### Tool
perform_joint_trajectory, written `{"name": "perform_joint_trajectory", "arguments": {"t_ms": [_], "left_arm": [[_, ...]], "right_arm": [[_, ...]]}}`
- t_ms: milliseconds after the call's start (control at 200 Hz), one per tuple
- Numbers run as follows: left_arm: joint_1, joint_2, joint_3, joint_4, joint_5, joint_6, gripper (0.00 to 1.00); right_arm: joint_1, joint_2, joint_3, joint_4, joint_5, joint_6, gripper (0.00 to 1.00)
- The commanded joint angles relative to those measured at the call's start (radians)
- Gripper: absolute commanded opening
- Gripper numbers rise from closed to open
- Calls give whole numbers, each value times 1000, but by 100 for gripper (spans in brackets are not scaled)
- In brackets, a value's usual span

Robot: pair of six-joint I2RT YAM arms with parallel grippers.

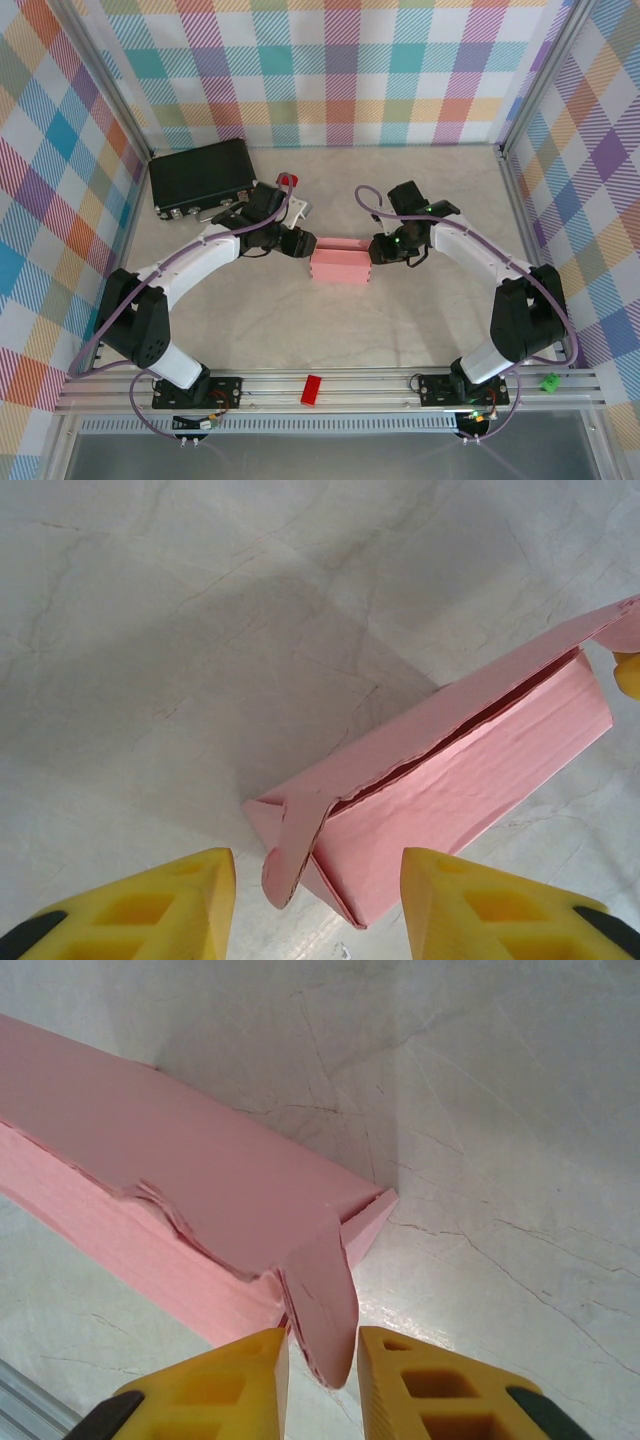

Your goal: Fold the paper box

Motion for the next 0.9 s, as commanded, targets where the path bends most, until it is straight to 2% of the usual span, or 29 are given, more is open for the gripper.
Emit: {"name": "perform_joint_trajectory", "arguments": {"t_ms": [0, 105, 500, 895], "left_arm": [[-12, 20, 44, -38, -12, 35, 47], [-12, 39, 63, -54, -13, 49, 47], [-12, 56, 73, -69, -3, 58, 34], [-12, 54, 67, -64, -1, 56, 22]], "right_arm": [[4, -41, 17, -15, 7, -13, 27], [5, -51, 15, -13, 22, -10, 28], [3, -82, 3, 25, 34, 4, 34], [4, -51, 11, 46, 34, 6, 25]]}}
